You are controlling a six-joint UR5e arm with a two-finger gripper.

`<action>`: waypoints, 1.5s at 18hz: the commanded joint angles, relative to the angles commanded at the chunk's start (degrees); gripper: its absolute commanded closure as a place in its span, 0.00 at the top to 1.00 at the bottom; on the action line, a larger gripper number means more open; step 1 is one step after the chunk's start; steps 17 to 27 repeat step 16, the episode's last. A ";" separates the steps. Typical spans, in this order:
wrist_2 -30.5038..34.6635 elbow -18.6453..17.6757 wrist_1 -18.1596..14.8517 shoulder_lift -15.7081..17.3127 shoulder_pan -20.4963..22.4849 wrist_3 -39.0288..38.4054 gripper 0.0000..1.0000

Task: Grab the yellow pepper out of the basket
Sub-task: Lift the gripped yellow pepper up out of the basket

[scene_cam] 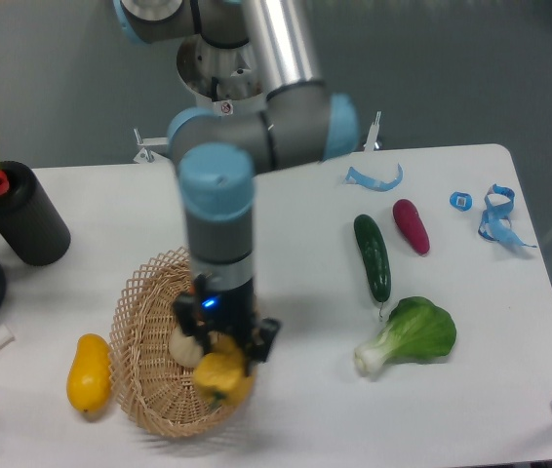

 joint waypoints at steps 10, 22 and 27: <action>-0.26 1.85 -0.70 0.61 10.30 7.58 0.29; -0.44 1.58 -1.32 0.88 10.91 7.49 0.29; -0.44 1.58 -1.32 0.88 10.91 7.49 0.29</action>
